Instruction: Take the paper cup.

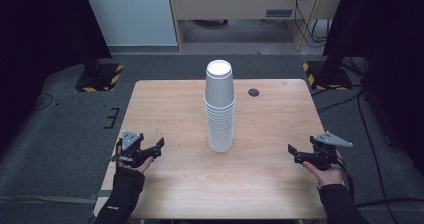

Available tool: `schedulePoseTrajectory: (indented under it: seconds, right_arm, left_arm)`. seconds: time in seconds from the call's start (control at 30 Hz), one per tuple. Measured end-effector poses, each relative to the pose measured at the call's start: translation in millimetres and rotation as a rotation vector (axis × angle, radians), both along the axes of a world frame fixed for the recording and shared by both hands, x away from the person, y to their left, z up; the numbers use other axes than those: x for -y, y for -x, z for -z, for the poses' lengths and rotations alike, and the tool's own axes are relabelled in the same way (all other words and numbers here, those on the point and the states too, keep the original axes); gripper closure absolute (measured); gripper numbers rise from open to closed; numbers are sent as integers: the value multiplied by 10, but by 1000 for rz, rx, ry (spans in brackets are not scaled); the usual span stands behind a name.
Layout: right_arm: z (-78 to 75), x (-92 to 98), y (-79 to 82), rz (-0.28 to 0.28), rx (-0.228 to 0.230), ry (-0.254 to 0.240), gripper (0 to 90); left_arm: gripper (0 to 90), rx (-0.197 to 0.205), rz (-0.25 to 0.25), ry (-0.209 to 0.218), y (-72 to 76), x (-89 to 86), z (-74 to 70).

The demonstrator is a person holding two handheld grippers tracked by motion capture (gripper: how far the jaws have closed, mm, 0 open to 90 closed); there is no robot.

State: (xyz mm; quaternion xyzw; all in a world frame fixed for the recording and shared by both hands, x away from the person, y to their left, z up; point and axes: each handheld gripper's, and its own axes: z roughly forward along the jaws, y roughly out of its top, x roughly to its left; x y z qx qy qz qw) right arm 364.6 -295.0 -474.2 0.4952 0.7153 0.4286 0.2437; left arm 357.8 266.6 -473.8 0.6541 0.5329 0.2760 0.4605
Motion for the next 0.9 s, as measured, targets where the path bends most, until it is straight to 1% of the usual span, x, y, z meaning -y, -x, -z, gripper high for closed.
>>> schedulePoseTrajectory:
  seconds: [0.03, 0.07, 0.1, 0.13, 0.17, 0.2, 0.27, 0.4, 0.47, 0.5, 0.53, 0.57, 0.6, 0.63, 0.7, 0.73, 0.8, 0.83, 0.87, 0.9]
  right_arm:
    - [-31, -16, 7, -5, 9, -8, 70]
    - [-53, -24, 11, -10, 21, -15, 71]
    - [-92, -34, 19, -20, 36, -29, 75]
    - [-115, -40, 22, -21, 42, -40, 75]
    - [-115, -40, 22, -21, 42, -40, 75]
    - [-134, -41, 22, -25, 49, -44, 76]
    - [-181, -50, 28, -36, 68, -59, 90]
    - [-259, -78, 36, -51, 87, -75, 94]
    - [-298, -97, 36, -56, 97, -90, 94]
    - [-348, -123, 31, -64, 105, -107, 94]
    - [-377, -137, 26, -71, 110, -116, 94]
    - [-410, -152, 22, -75, 115, -124, 95]
    - [-445, -168, 21, -80, 125, -132, 95]
    - [-445, -168, 21, -80, 125, -132, 95]
    - [-523, -212, 17, -86, 145, -146, 95]
    - [-549, -226, 13, -90, 150, -143, 95]
    - [-616, -269, 1, -94, 167, -153, 94]
    - [-651, -291, -6, -94, 172, -157, 92]
    - [-698, -320, -22, -99, 187, -152, 93]
    - [-753, -356, -43, -100, 198, -157, 93]
  left_arm:
    - [147, 10, 3, 0, 2, -2, -22]
    - [147, 10, 3, 7, 7, 1, -37]
    - [146, 20, 10, 17, 9, 3, -76]
    - [146, 22, 13, 16, 10, 2, -96]
    - [142, 22, 13, 16, 10, 2, -96]
    - [142, 28, 13, 19, 13, 4, -115]
    - [141, 54, 20, 24, 35, 15, -178]
    - [142, 76, 38, 31, 59, 41, -254]
    - [142, 84, 51, 39, 62, 64, -293]
    - [141, 93, 62, 40, 54, 87, -335]
    - [141, 93, 62, 40, 54, 87, -335]
    - [140, 100, 73, 39, 42, 109, -383]
    - [140, 100, 73, 39, 42, 109, -383]
    - [140, 103, 80, 38, 35, 121, -410]
    - [140, 115, 91, 39, 22, 140, -466]
    - [140, 115, 97, 41, 12, 148, -496]
    - [135, 119, 103, 44, -8, 166, -558]
    - [136, 119, 110, 46, -18, 182, -609]
    - [136, 120, 111, 46, -21, 192, -635]
    - [136, 128, 120, 49, -23, 223, -699]
